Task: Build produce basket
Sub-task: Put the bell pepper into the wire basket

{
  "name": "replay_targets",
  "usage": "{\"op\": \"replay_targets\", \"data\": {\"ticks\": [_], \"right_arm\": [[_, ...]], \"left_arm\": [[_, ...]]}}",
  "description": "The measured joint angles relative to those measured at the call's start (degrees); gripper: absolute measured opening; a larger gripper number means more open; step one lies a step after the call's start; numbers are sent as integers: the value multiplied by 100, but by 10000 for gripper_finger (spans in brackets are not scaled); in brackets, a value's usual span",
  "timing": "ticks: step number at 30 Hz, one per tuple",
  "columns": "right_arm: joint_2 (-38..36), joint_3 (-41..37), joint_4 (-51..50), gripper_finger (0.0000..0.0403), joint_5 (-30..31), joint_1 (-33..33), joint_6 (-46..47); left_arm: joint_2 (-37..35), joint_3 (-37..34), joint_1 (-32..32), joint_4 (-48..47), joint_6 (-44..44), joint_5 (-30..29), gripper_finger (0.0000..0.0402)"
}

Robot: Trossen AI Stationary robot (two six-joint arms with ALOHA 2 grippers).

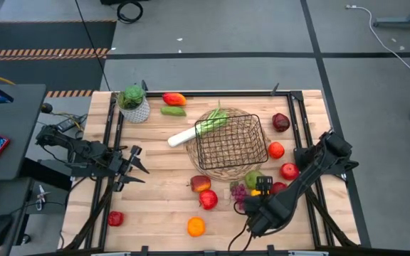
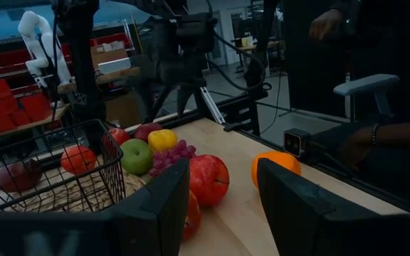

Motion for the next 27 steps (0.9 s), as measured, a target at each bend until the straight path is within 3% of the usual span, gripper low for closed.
{"op": "replay_targets", "data": {"ticks": [8,14,27], "right_arm": [[0,-132,27,394,-162,-198,438],[0,-531,313,394,-476,-246,380],[-2,-1025,944,399,-521,-248,250]], "left_arm": [[0,0,0,2,0,-2,172],[0,1,0,1,-1,-2,172],[0,1,0,2,1,0,172]]}}
